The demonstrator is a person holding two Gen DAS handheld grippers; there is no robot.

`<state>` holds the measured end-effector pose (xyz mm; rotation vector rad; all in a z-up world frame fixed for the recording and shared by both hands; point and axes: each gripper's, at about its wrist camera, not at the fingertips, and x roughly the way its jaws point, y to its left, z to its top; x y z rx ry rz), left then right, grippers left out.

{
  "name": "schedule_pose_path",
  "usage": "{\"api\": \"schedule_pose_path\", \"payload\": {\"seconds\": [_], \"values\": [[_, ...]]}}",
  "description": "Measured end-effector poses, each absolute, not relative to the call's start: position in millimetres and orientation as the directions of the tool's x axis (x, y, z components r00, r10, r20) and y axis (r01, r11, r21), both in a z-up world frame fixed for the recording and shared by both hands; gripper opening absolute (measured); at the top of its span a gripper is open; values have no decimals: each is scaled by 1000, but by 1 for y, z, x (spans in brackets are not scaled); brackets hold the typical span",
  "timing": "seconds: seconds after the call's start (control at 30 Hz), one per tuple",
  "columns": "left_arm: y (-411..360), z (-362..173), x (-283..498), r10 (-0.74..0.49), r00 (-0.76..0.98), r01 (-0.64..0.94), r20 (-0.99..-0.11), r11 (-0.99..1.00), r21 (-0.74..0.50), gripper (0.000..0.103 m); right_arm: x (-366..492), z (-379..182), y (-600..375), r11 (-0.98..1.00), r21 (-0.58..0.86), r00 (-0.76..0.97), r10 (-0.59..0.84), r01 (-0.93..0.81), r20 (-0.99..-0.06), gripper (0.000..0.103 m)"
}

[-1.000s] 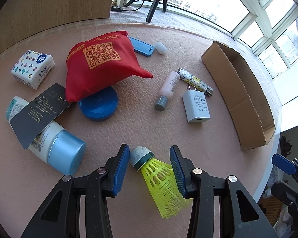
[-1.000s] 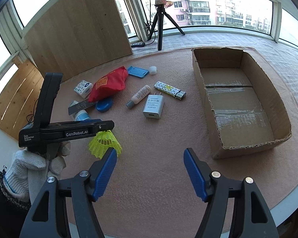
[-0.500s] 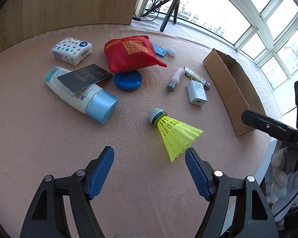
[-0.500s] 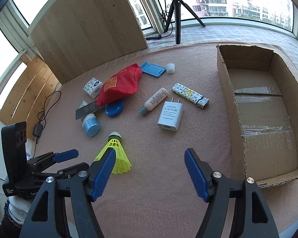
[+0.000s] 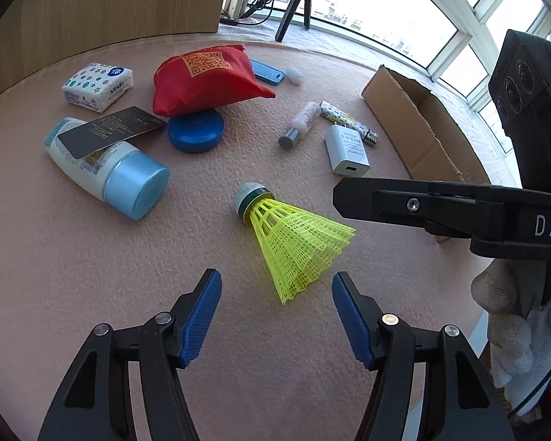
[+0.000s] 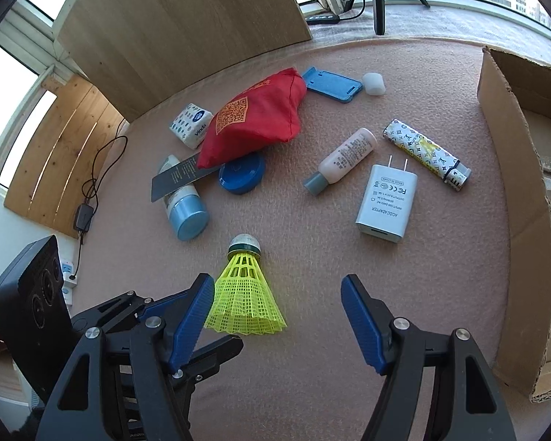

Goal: Organize objects
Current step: 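Move the right tool to the yellow shuttlecock and close on it, then carry the shuttlecock with the right tool over the cardboard box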

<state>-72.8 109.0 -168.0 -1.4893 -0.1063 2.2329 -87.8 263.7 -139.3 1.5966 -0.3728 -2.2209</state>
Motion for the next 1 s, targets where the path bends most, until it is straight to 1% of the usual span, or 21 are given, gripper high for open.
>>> {"api": "schedule_pose_path", "payload": {"seconds": [0.07, 0.13, 0.17, 0.2, 0.23, 0.33, 0.43, 0.47, 0.5, 0.53, 0.57, 0.6, 0.77, 0.9, 1.0], "values": [[110, -169, -75, 410, -318, -328, -855, -893, -307, 55, -90, -142, 260, -887, 435, -266, -462, 158, -846, 68], [111, -170, -77, 413, -316, -326, -854, -892, -311, 45, -93, -147, 256, -880, 449, -242, -475, 158, -846, 68], [110, -172, -78, 417, -313, -323, -853, -891, -318, 43, -94, -149, 255, -879, 452, -231, -477, 154, -848, 68], [109, -173, -80, 421, -310, -317, -853, -891, -324, 39, -95, -152, 254, -878, 455, -220, -479, 150, -850, 67], [109, -174, -81, 422, -309, -310, -853, -892, -329, 34, -96, -155, 253, -875, 462, -209, -484, 147, -850, 65], [108, -177, -83, 433, -307, -303, -848, -889, -345, 27, -97, -162, 250, -861, 489, -174, -507, 138, -844, 53], [110, -177, -83, 433, -308, -308, -847, -888, -342, 24, -97, -163, 246, -858, 491, -164, -511, 150, -844, 46], [110, -177, -83, 433, -308, -308, -847, -888, -342, 24, -97, -163, 245, -859, 489, -164, -510, 155, -844, 45], [111, -177, -83, 433, -309, -304, -847, -889, -343, 20, -97, -163, 244, -856, 492, -161, -514, 159, -843, 45], [111, -177, -83, 438, -311, -301, -843, -887, -350, 15, -96, -162, 242, -854, 495, -155, -517, 162, -842, 43], [111, -175, -83, 450, -314, -301, -836, -883, -361, 12, -95, -162, 241, -851, 498, -148, -521, 167, -841, 39], [113, -173, -83, 461, -316, -304, -829, -877, -372, 11, -94, -162, 240, -851, 496, -146, -520, 171, -842, 39], [125, -171, -81, 440, -324, -338, -837, -881, -332, 11, -93, -164, 249, -851, 505, -156, -523, 144, -838, 38], [128, -171, -80, 454, -324, -333, -830, -876, -349, 11, -90, -164, 259, -843, 526, -162, -538, 115, -827, 37], [133, -174, -79, 444, -319, -346, -838, -877, -333, 5, -88, -165, 267, -844, 525, -161, -536, 104, -829, 37]]}}
